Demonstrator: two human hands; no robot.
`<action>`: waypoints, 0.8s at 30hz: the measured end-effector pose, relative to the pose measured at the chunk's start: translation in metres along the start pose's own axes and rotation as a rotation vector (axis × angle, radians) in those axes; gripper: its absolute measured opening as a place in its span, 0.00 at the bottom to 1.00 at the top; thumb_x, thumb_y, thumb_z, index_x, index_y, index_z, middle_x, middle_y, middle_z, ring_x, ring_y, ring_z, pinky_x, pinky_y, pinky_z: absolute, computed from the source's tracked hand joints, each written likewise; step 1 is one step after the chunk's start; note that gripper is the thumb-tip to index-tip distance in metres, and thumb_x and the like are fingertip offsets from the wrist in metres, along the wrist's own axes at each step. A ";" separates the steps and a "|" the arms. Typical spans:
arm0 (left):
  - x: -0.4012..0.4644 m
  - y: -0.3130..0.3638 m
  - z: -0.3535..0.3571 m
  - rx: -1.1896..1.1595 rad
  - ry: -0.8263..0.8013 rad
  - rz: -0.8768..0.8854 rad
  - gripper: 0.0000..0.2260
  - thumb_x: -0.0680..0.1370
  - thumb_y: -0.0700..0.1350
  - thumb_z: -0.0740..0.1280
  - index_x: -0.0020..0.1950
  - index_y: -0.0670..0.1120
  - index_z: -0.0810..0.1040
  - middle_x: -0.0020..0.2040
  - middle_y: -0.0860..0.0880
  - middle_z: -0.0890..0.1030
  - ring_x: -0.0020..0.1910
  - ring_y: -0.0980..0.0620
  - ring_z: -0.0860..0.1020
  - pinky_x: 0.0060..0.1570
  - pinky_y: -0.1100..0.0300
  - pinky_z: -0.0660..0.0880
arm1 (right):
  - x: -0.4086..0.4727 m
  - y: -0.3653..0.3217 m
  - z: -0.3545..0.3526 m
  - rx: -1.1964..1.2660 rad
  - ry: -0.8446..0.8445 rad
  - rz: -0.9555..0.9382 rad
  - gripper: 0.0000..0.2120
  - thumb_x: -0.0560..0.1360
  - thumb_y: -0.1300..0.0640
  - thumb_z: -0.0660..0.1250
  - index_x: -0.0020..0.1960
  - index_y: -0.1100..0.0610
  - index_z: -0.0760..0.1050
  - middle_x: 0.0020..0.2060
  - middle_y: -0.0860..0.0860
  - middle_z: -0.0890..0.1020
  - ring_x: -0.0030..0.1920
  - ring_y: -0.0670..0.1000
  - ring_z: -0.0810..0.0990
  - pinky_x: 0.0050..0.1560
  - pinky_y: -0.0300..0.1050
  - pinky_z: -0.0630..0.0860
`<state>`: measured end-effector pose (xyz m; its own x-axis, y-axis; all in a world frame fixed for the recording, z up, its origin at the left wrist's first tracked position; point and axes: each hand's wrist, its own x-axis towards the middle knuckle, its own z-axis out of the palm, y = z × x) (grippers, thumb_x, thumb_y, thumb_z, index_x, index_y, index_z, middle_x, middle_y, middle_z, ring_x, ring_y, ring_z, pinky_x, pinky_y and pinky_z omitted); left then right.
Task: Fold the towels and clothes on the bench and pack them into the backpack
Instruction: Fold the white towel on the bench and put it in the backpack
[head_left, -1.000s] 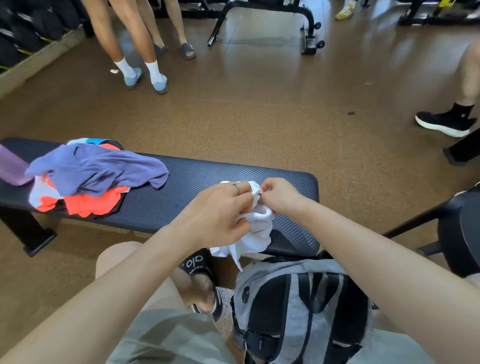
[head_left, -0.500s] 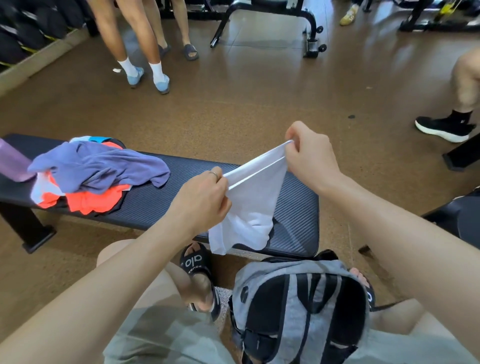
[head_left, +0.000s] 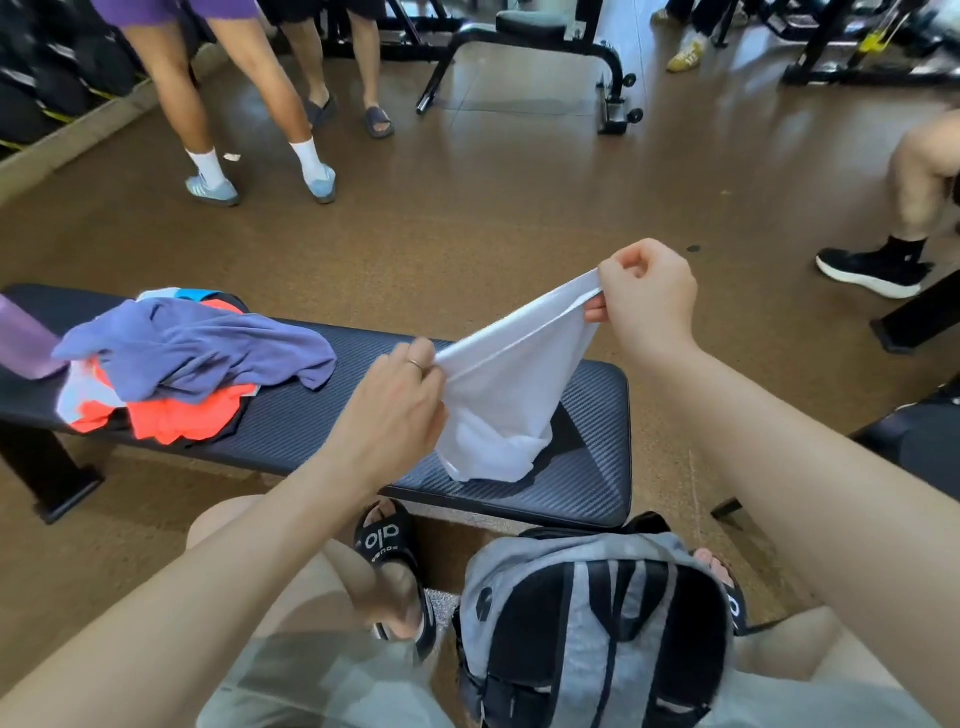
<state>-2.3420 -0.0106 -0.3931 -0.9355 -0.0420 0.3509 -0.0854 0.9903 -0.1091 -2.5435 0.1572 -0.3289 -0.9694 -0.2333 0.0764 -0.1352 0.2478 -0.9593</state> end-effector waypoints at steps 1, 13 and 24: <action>0.006 -0.010 -0.006 -0.015 0.038 -0.038 0.07 0.72 0.35 0.66 0.37 0.41 0.70 0.43 0.40 0.70 0.37 0.42 0.69 0.33 0.49 0.66 | 0.002 -0.001 -0.003 -0.027 -0.002 -0.033 0.08 0.73 0.64 0.59 0.47 0.66 0.76 0.34 0.59 0.80 0.29 0.51 0.84 0.40 0.54 0.84; 0.031 -0.049 -0.058 0.011 0.189 0.121 0.17 0.84 0.46 0.60 0.37 0.40 0.73 0.45 0.38 0.75 0.37 0.39 0.72 0.36 0.45 0.69 | 0.027 -0.008 -0.020 -0.038 0.054 -0.121 0.08 0.72 0.64 0.61 0.44 0.65 0.78 0.36 0.61 0.82 0.28 0.51 0.84 0.35 0.48 0.84; -0.019 -0.058 -0.017 -0.070 -0.132 0.131 0.10 0.84 0.45 0.54 0.52 0.42 0.72 0.51 0.45 0.69 0.32 0.41 0.72 0.24 0.46 0.72 | 0.031 0.031 -0.041 -0.921 -0.413 -0.747 0.14 0.70 0.68 0.63 0.45 0.52 0.63 0.43 0.51 0.67 0.33 0.61 0.71 0.34 0.55 0.73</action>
<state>-2.3132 -0.0652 -0.3774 -0.9742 0.0753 0.2128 0.0596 0.9951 -0.0792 -2.5859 0.1963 -0.3449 -0.4801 -0.8352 0.2683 -0.8771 0.4527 -0.1604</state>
